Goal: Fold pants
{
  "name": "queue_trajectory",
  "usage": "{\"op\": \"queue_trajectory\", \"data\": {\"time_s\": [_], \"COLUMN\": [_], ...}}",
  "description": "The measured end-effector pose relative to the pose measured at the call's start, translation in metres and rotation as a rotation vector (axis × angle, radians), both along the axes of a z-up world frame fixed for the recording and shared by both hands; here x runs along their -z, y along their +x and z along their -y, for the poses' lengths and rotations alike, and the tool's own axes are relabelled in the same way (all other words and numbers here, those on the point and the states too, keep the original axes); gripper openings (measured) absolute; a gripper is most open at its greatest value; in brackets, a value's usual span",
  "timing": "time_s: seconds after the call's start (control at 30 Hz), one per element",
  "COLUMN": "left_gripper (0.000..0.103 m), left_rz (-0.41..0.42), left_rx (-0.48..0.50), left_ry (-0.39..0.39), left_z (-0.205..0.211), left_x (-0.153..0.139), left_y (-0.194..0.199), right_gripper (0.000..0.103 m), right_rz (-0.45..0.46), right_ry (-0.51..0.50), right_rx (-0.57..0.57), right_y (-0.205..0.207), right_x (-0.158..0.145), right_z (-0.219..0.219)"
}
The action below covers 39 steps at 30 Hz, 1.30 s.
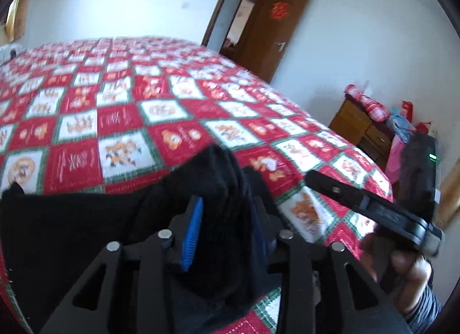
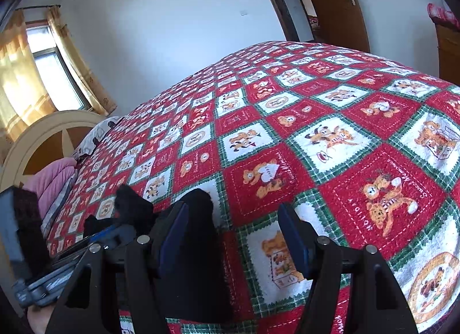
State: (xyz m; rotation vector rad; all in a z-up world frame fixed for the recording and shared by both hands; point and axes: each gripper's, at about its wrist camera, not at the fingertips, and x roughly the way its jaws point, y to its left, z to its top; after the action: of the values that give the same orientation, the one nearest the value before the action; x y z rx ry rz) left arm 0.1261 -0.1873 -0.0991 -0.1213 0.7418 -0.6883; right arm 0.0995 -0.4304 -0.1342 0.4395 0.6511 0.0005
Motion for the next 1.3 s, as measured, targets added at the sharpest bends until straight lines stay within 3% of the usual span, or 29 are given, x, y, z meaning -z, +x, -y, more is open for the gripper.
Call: {"op": "queue_trajectory", "data": {"time_s": [0.17, 0.33, 0.43, 0.57, 0.7, 0.73, 0.8, 0.87, 1.1, 1.2, 1.3], "left_gripper": [0.074, 0.076, 0.077, 0.086, 0.087, 0.090, 0.095, 0.095, 0.097, 0.100, 0.100], "left_rz": [0.099, 0.176, 0.140, 0.099, 0.070, 0.070, 0.077, 0.076, 0.069, 0.054, 0.025], "left_rx": [-0.073, -0.242, -0.333, -0.388, -0.366, -0.361, -0.355, -0.352, -0.370, -0.369, -0.354], "left_ry": [-0.048, 0.060, 0.107, 0.132, 0.163, 0.171, 0.185, 0.186, 0.175, 0.173, 0.180], "left_z": [-0.041, -0.090, -0.116, -0.128, -0.119, -0.118, -0.118, -0.119, -0.126, -0.127, -0.126], "left_x": [-0.016, 0.000, 0.020, 0.036, 0.044, 0.045, 0.046, 0.045, 0.044, 0.048, 0.056], "left_y": [-0.022, -0.024, -0.021, -0.017, -0.013, -0.014, -0.018, -0.019, -0.018, -0.016, -0.013], "right_gripper": [0.066, 0.066, 0.066, 0.066, 0.065, 0.061, 0.027, 0.018, 0.016, 0.015, 0.015], "right_rz": [0.019, -0.007, -0.039, -0.111, -0.149, -0.143, -0.138, -0.127, -0.008, -0.027, -0.103], "right_ry": [0.100, 0.178, 0.167, 0.065, -0.032, -0.055, -0.083, -0.083, -0.045, -0.054, -0.009], "right_rx": [-0.033, -0.148, -0.224, -0.269, -0.286, -0.295, -0.315, -0.317, -0.316, -0.287, -0.246], "right_y": [-0.002, 0.001, 0.002, 0.001, 0.001, 0.000, -0.002, -0.004, -0.019, -0.020, -0.012], "right_x": [-0.001, 0.003, 0.005, 0.012, 0.023, 0.024, 0.025, 0.023, -0.008, -0.005, 0.015], "right_z": [0.008, -0.010, -0.033, -0.062, -0.079, -0.082, -0.087, -0.087, -0.078, -0.072, -0.057]}}
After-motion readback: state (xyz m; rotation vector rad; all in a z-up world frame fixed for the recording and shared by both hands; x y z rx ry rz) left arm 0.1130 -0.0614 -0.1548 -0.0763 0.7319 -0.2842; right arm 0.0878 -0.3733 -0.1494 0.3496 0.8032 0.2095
